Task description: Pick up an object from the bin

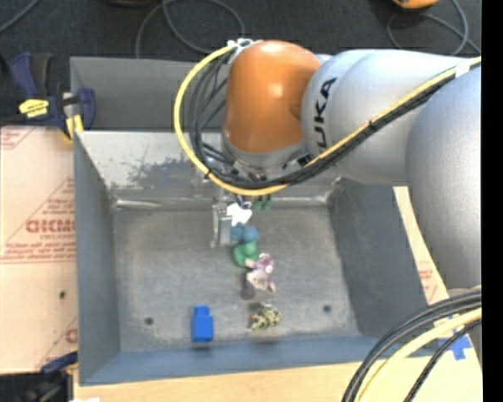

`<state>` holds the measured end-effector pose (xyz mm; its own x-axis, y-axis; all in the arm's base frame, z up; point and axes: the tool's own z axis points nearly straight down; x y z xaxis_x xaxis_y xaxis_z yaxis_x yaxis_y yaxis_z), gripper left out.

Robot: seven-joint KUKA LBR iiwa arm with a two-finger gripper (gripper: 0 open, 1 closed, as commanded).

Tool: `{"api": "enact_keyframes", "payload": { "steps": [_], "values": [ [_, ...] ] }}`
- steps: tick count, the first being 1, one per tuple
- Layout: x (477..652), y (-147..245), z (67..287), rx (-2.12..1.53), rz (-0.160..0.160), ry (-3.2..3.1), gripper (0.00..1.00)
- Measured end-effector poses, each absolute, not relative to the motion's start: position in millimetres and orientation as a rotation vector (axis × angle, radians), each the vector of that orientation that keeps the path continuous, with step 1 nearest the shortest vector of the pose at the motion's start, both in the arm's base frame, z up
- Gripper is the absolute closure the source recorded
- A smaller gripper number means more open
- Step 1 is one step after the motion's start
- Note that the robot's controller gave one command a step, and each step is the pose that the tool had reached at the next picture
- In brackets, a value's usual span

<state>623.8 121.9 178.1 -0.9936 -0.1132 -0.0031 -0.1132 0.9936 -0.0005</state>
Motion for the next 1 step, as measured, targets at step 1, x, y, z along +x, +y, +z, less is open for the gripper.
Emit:
{"api": "enact_keyframes", "payload": {
  "steps": [1],
  "values": [
    [607.8,104.4,166.5,-0.017,0.004,3.135,0.00]
  ]
}}
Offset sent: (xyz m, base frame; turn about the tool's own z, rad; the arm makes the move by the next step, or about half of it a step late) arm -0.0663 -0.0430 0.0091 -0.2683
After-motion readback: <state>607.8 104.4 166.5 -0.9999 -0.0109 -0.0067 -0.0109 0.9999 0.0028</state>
